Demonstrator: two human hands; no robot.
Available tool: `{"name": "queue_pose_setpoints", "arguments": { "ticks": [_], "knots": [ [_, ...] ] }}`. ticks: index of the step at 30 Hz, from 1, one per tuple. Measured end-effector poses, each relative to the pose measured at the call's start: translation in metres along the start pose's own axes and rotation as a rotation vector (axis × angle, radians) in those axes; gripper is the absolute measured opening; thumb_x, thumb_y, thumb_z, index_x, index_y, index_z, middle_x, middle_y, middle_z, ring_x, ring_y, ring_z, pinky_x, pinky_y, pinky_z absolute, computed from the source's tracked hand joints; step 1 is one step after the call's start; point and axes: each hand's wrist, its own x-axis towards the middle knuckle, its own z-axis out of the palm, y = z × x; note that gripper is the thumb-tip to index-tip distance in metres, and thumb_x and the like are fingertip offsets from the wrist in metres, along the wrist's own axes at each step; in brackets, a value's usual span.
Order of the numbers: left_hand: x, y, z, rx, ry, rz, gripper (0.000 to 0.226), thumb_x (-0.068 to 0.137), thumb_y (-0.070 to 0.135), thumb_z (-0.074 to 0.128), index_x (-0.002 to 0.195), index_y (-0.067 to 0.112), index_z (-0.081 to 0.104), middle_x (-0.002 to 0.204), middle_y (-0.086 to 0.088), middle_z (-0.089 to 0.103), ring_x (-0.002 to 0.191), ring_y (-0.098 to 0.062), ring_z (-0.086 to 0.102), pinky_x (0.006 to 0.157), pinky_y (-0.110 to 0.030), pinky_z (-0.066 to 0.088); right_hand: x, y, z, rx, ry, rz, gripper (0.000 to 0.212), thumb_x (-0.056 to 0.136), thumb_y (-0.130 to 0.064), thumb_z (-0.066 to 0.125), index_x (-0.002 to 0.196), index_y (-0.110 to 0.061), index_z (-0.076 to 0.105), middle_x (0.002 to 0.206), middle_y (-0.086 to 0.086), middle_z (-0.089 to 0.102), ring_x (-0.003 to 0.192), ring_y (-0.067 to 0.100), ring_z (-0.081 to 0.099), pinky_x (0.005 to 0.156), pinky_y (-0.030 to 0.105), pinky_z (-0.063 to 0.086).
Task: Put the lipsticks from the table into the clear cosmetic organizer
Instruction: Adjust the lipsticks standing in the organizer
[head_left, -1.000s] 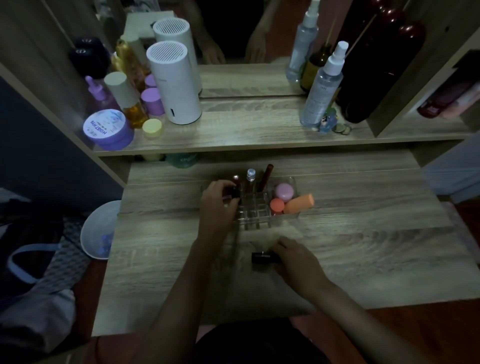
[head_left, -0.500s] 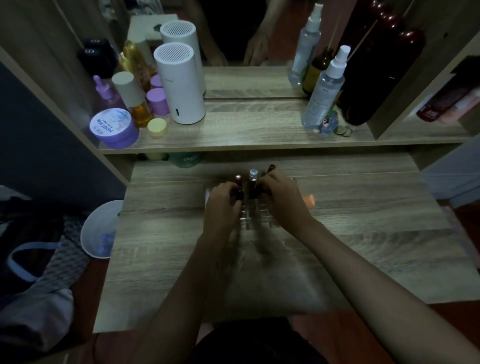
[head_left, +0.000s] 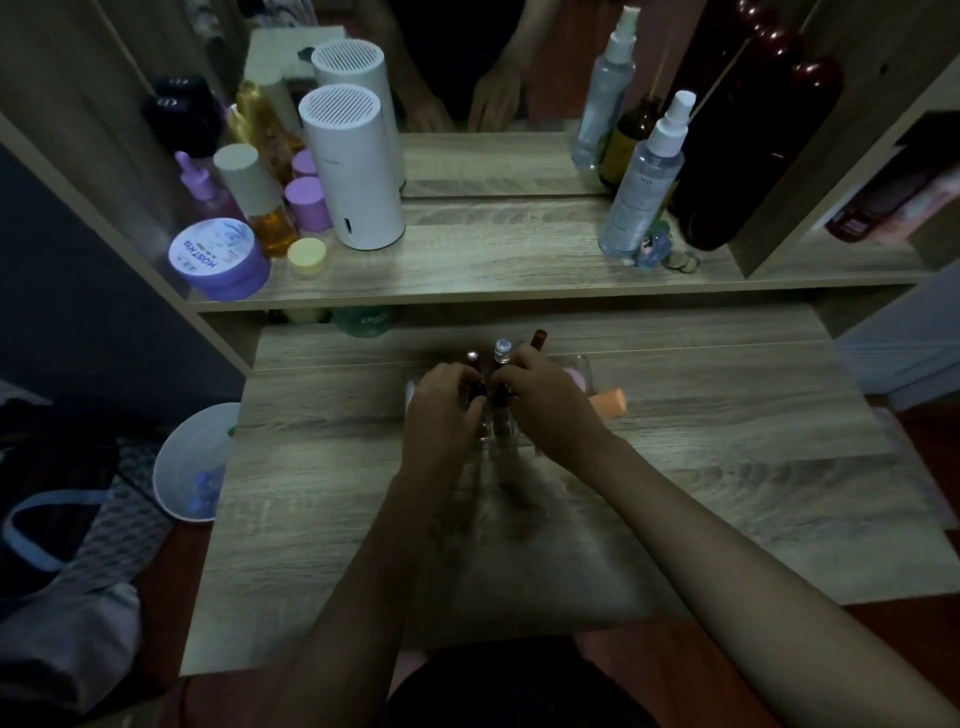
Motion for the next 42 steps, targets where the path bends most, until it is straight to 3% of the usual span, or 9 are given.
{"name": "queue_pose_setpoints", "arguments": {
  "ticks": [4,14,18,22,25,28,30,37,42],
  "knots": [
    [0.000,0.003,-0.002,0.020,0.007,0.021,0.020,0.080,0.009,0.066,0.100,0.007,0.066,0.104,-0.012,0.068,0.099,-0.024,0.061,0.095,-0.047,0.047,0.004,0.001,0.006,0.035,-0.062,-0.012,0.020,0.087,-0.002,0.055,0.105,-0.001,0.063,0.117,0.019,0.057,0.096,0.029,0.060,0.083,0.034,0.050],
    [0.003,0.004,-0.010,0.004,0.007,0.101,0.022,0.077,0.005,0.069,0.099,0.002,0.067,0.101,-0.016,0.069,0.092,-0.026,0.064,0.082,-0.030,0.049,0.007,0.003,0.018,0.055,-0.100,0.014,0.022,0.088,-0.005,0.055,0.110,-0.005,0.060,0.117,0.016,0.057,0.099,0.027,0.059,0.085,0.037,0.052],
    [0.010,0.009,-0.017,-0.029,0.022,0.156,0.020,0.080,0.009,0.068,0.099,0.004,0.067,0.098,-0.014,0.069,0.087,-0.021,0.063,0.077,-0.023,0.048,0.006,0.003,0.001,0.061,0.001,0.021,0.020,0.088,-0.004,0.055,0.106,-0.005,0.063,0.110,0.015,0.062,0.095,0.025,0.060,0.078,0.026,0.044],
    [0.025,0.019,-0.025,-0.058,0.051,0.218,0.020,0.082,0.012,0.066,0.101,0.005,0.065,0.098,-0.012,0.068,0.084,-0.014,0.061,0.075,-0.021,0.050,0.011,0.009,-0.033,0.116,0.203,0.060,0.007,0.083,-0.006,0.063,0.089,-0.005,0.065,0.090,0.015,0.064,0.079,0.024,0.059,0.069,0.035,0.048],
    [0.033,0.024,-0.023,-0.028,-0.034,0.241,0.030,0.082,0.013,0.067,0.111,0.007,0.062,0.107,-0.011,0.066,0.091,-0.014,0.061,0.077,-0.016,0.048,0.020,0.020,-0.042,0.196,0.309,0.208,0.019,0.079,-0.005,0.066,0.099,-0.003,0.065,0.098,0.018,0.063,0.085,0.026,0.058,0.076,0.036,0.046],
    [0.037,0.025,-0.016,0.067,-0.146,0.231,0.037,0.084,0.014,0.064,0.120,0.010,0.058,0.116,-0.011,0.064,0.102,-0.019,0.061,0.085,-0.020,0.044,0.022,0.028,-0.030,0.229,0.182,0.342,0.034,0.084,-0.008,0.063,0.118,-0.003,0.058,0.115,0.020,0.062,0.105,0.030,0.057,0.093,0.038,0.045],
    [0.039,0.027,-0.014,0.104,-0.154,0.224,0.034,0.087,0.014,0.061,0.120,0.010,0.059,0.116,-0.012,0.065,0.104,-0.022,0.060,0.088,-0.026,0.047,0.021,0.030,-0.020,0.265,0.138,0.381,0.031,0.086,-0.009,0.061,0.117,-0.003,0.060,0.116,0.019,0.065,0.108,0.030,0.059,0.097,0.042,0.047],
    [0.043,0.028,-0.013,0.122,-0.097,0.230,0.031,0.086,0.013,0.060,0.118,0.011,0.064,0.112,-0.012,0.070,0.102,-0.024,0.063,0.090,-0.037,0.051,0.024,0.024,-0.009,0.249,0.196,0.290,0.023,0.083,-0.006,0.063,0.105,-0.005,0.068,0.101,0.017,0.073,0.093,0.027,0.066,0.081,0.028,0.046],
    [0.043,0.024,-0.011,0.113,-0.093,0.241,0.033,0.086,0.012,0.061,0.118,0.008,0.063,0.112,-0.013,0.069,0.103,-0.025,0.063,0.091,-0.032,0.047,0.022,0.027,-0.006,0.232,0.204,0.307,0.024,0.082,-0.007,0.064,0.105,-0.006,0.068,0.101,0.015,0.074,0.093,0.026,0.067,0.076,0.019,0.037]
  ]
}}
